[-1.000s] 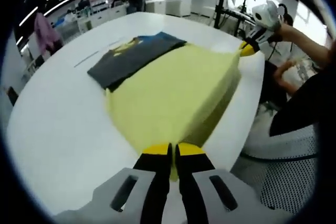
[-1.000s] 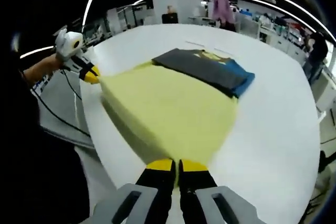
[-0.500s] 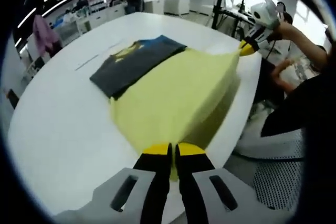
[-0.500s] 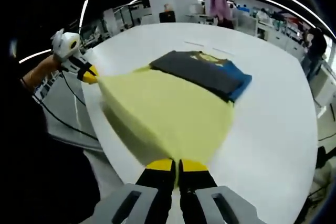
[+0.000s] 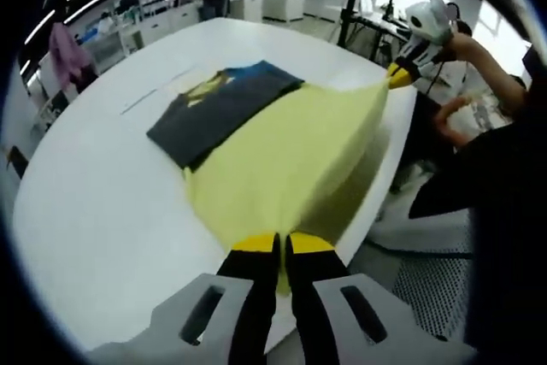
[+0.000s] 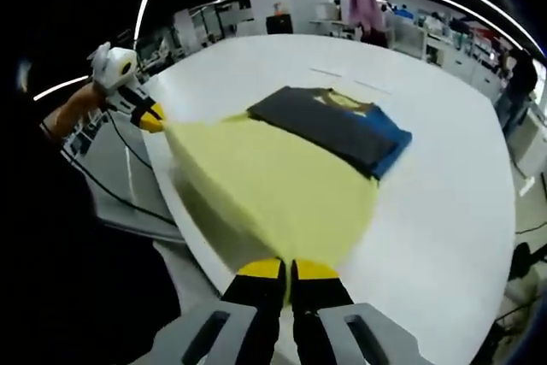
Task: Fold the garment on the visible template until the final outline fits inside the template.
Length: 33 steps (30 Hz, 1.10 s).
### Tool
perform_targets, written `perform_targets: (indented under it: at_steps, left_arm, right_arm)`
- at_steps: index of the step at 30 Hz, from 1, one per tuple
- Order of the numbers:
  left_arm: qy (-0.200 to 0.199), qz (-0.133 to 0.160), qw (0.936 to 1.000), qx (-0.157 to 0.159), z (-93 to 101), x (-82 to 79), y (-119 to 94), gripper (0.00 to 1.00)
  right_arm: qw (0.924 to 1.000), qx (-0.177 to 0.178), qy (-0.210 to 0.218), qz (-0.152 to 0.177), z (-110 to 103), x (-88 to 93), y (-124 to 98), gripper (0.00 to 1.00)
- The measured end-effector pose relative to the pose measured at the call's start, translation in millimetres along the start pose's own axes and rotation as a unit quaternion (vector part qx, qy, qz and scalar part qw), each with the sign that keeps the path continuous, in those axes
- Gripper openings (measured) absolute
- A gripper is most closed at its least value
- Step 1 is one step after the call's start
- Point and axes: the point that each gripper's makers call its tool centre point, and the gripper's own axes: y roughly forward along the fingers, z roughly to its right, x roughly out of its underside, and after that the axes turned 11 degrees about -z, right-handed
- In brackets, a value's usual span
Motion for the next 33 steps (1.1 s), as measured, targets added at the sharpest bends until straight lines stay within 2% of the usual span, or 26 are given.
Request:
perform_targets:
  at_steps: [5, 11, 21, 33]
  left_arm:
    - [-0.002, -0.003, 1.0000, 0.007, 2.4, 1.0, -7.8, 0.00]
    - [-0.025, -0.005, 0.9994, 0.024, 6.3, 1.2, -16.1, 0.00]
    - [-0.017, -0.011, 0.9994, 0.028, 14.6, -0.7, -27.5, 0.00]
    - [-0.003, -0.012, 0.9998, 0.015, 2.4, -11.5, -25.2, 0.00]
  right_arm:
    - [0.9998, -0.005, -0.014, -0.013, -7.8, -0.8, -8.1, 0.00]
    - [0.9994, -0.012, -0.017, -0.026, -15.8, 1.6, -16.5, 0.00]
    - [0.9992, -0.018, -0.018, -0.032, -23.5, 0.0, -30.6, 0.00]
    - [0.9993, -0.011, -0.027, -0.026, -12.5, -12.4, -28.2, 0.00]
